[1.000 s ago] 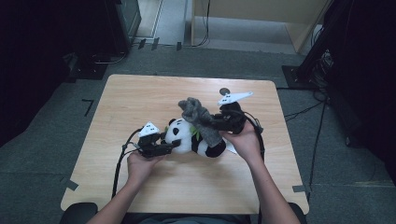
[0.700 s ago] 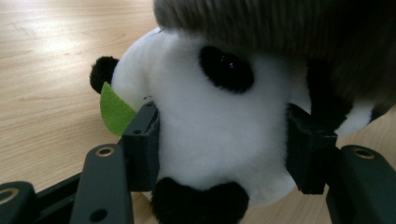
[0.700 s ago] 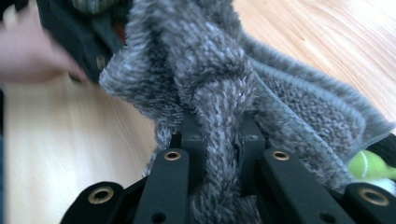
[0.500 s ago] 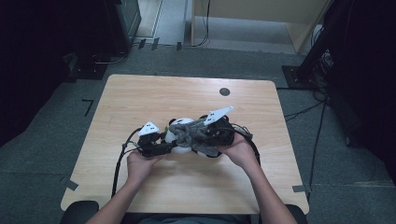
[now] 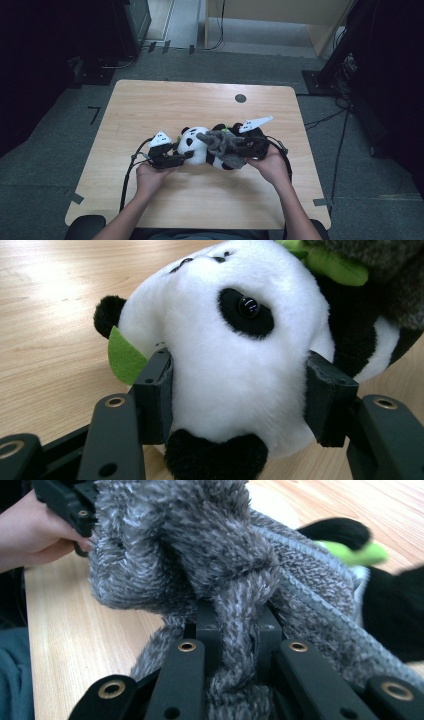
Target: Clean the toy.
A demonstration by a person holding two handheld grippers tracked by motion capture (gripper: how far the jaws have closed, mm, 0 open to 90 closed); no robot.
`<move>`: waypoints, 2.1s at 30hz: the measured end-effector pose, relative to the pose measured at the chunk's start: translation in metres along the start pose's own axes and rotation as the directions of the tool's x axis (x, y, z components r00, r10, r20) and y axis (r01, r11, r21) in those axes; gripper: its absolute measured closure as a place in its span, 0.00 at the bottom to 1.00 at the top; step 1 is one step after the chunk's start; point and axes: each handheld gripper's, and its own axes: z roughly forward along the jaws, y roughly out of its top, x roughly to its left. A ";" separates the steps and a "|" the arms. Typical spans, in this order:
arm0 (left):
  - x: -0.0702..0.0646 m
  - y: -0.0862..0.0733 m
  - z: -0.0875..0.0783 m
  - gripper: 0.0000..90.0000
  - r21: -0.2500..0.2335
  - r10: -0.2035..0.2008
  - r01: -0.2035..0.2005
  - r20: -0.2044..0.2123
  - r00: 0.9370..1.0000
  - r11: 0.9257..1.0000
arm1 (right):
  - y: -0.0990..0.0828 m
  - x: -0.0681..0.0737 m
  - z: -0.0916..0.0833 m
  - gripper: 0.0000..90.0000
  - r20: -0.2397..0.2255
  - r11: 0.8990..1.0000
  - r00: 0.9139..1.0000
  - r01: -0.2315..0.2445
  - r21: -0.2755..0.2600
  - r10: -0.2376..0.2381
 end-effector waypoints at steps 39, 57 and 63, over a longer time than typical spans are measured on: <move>-0.003 -0.001 0.001 0.44 0.019 0.017 -0.017 -0.013 1.000 1.000 | -0.031 -0.017 -0.011 0.86 0.035 0.983 0.987 -0.151 -0.107 0.155; 0.002 0.002 0.001 0.44 0.020 -0.026 0.026 0.001 1.000 0.999 | -0.042 -0.035 -0.028 0.88 0.137 0.988 0.980 -0.132 -0.076 0.142; 0.002 0.002 0.001 0.44 0.020 -0.026 0.026 0.001 1.000 0.999 | -0.028 -0.024 -0.045 0.87 0.116 0.982 0.985 -0.106 -0.155 0.125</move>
